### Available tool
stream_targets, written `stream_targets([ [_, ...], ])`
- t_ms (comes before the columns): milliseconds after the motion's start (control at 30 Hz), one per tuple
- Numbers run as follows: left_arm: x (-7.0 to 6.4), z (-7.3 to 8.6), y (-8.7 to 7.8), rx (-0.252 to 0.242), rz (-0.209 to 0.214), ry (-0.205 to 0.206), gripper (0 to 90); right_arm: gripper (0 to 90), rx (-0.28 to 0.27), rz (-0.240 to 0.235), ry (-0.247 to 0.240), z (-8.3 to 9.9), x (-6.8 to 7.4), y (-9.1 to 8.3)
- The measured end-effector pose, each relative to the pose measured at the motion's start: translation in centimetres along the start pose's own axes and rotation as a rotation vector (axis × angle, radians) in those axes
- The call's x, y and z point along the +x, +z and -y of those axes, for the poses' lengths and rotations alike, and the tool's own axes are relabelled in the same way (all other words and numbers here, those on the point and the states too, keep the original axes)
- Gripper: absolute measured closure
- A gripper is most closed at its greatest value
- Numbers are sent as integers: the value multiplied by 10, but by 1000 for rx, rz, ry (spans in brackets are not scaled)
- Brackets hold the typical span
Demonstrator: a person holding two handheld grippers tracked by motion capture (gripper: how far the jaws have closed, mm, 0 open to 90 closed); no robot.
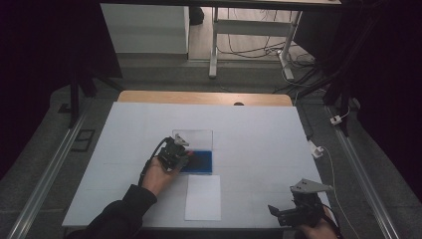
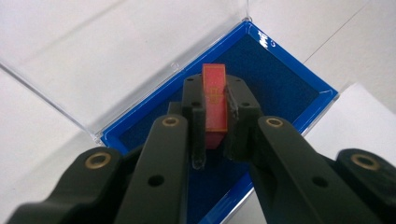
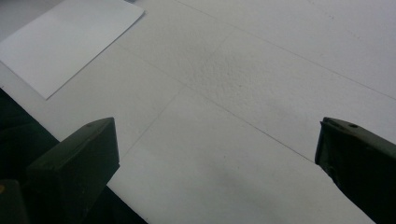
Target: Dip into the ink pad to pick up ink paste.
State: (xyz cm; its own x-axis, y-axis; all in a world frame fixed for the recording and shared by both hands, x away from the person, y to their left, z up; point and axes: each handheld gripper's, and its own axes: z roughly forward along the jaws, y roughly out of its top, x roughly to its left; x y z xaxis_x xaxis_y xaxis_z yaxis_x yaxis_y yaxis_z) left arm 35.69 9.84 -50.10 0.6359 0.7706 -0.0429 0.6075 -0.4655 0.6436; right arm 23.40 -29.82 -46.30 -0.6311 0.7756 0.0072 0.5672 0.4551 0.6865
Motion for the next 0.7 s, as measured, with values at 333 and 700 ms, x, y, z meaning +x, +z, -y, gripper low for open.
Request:
stream_targets([
  [333,10,4,-1,-26,53,-66,803,0,-5,-1,-1,0,0,-1],
  [700,11,1,-3,-26,52,-61,801,0,-9,1,-2,1,0,-2],
])
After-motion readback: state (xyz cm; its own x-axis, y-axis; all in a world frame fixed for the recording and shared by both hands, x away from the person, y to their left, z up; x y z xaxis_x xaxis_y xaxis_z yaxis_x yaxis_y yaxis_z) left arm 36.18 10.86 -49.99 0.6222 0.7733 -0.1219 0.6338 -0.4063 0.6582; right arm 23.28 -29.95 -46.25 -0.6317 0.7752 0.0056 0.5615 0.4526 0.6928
